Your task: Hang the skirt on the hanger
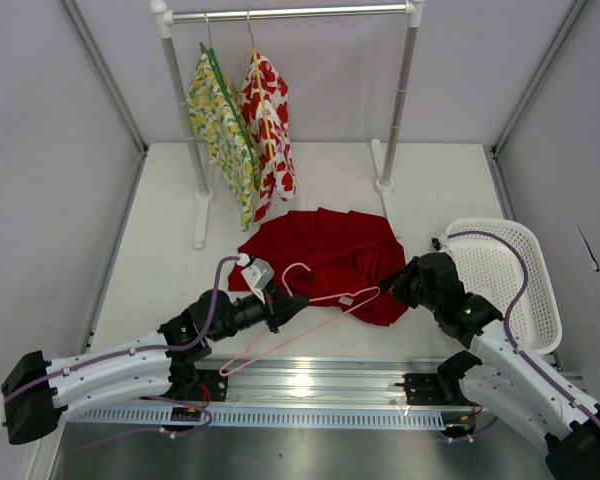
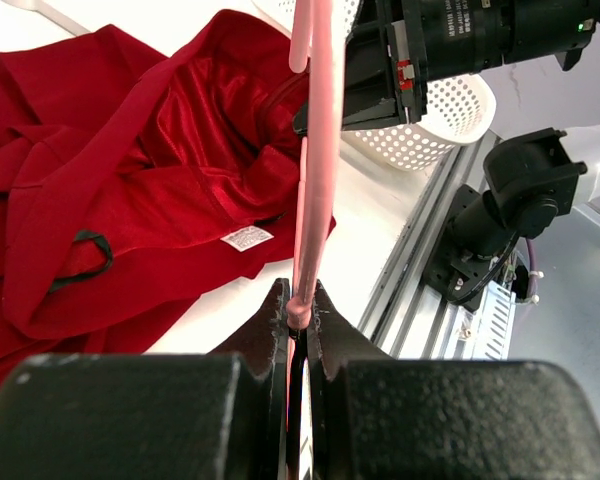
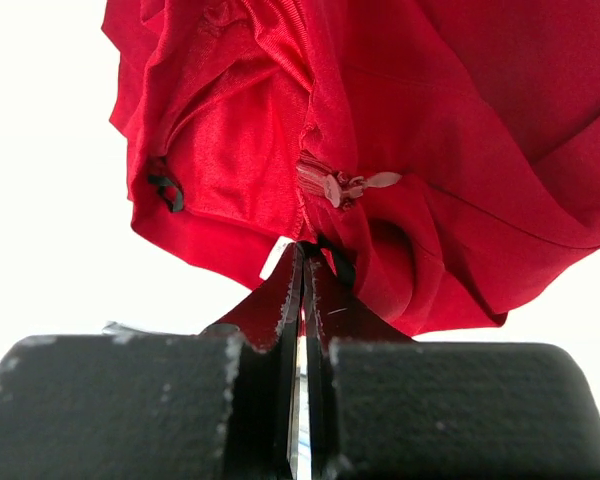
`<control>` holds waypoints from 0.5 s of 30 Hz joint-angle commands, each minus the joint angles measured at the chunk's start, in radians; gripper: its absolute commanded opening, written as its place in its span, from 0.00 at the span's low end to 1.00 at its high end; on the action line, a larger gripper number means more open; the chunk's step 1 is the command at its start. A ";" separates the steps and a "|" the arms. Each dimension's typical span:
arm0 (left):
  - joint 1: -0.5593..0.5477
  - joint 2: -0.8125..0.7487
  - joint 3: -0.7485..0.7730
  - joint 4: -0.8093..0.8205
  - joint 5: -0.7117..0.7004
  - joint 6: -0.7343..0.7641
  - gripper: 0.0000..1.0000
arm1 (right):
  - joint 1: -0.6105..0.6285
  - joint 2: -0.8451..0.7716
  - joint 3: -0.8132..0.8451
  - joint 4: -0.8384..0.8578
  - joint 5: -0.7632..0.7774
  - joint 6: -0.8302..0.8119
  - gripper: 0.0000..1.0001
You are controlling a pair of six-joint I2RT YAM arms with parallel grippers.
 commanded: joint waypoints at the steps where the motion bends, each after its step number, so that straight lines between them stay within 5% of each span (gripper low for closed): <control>1: 0.005 0.007 -0.005 0.086 0.036 0.031 0.00 | -0.009 -0.016 0.052 0.036 -0.024 0.010 0.00; 15: 0.003 -0.027 -0.002 0.034 -0.095 0.038 0.00 | -0.044 -0.046 0.055 0.037 -0.054 0.033 0.00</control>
